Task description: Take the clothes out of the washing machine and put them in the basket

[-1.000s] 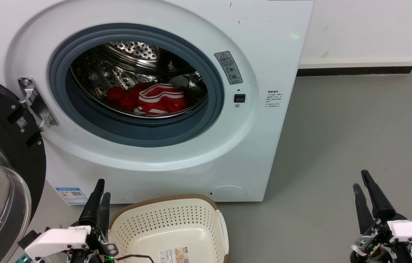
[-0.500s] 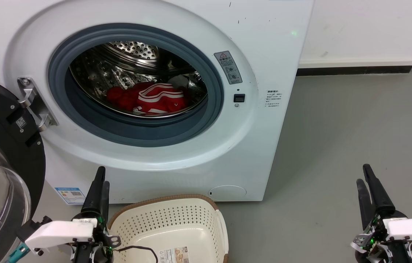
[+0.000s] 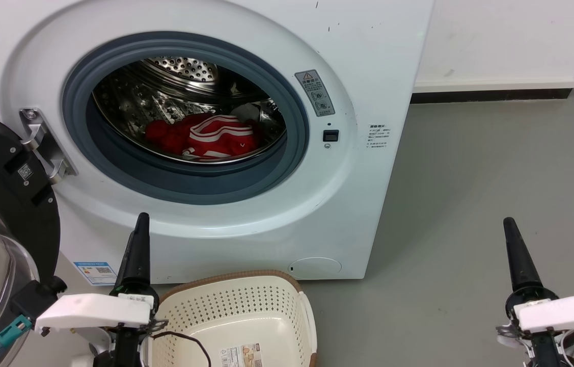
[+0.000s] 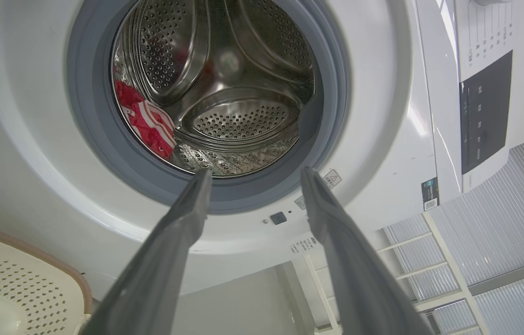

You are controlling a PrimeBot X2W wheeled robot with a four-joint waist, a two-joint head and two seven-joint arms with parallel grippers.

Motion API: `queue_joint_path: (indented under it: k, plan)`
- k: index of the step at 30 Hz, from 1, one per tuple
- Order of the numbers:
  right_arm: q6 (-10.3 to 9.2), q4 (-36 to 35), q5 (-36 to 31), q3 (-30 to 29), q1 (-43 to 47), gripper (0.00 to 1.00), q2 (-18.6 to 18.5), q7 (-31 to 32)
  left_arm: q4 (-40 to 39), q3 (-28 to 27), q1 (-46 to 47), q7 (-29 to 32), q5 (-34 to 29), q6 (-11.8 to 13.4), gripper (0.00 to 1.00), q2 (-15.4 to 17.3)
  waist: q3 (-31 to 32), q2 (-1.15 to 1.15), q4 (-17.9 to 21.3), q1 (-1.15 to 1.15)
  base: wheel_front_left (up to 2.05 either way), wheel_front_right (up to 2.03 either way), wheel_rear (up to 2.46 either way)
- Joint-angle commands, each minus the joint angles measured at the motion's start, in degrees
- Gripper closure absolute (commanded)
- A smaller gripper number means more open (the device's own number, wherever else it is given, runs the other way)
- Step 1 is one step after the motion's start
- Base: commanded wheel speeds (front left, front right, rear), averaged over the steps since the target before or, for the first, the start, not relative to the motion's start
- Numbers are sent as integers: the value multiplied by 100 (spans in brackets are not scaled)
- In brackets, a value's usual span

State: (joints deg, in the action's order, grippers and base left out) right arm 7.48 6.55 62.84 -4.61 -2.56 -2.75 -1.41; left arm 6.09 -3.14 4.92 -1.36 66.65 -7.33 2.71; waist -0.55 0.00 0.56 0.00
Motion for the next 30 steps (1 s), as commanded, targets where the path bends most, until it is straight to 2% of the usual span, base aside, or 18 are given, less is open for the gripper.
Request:
queue_joint_path:
  k: [1,21,30]
  plan:
    - [1,-168,-320,33,-32,0,-21,-74,-150,32,115,-74,-297,-11,0,16,-3,0,0,0,0,0,0]
    - [2,-285,-2599,149,166,0,-22,-428,-326,190,8,-465,-2453,-15,0,19,7,0,11,0,0,0,0]
    - [2,-321,-3300,164,223,0,-22,-467,-335,175,-29,-599,-3158,-7,0,20,1,0,20,0,0,0,0]
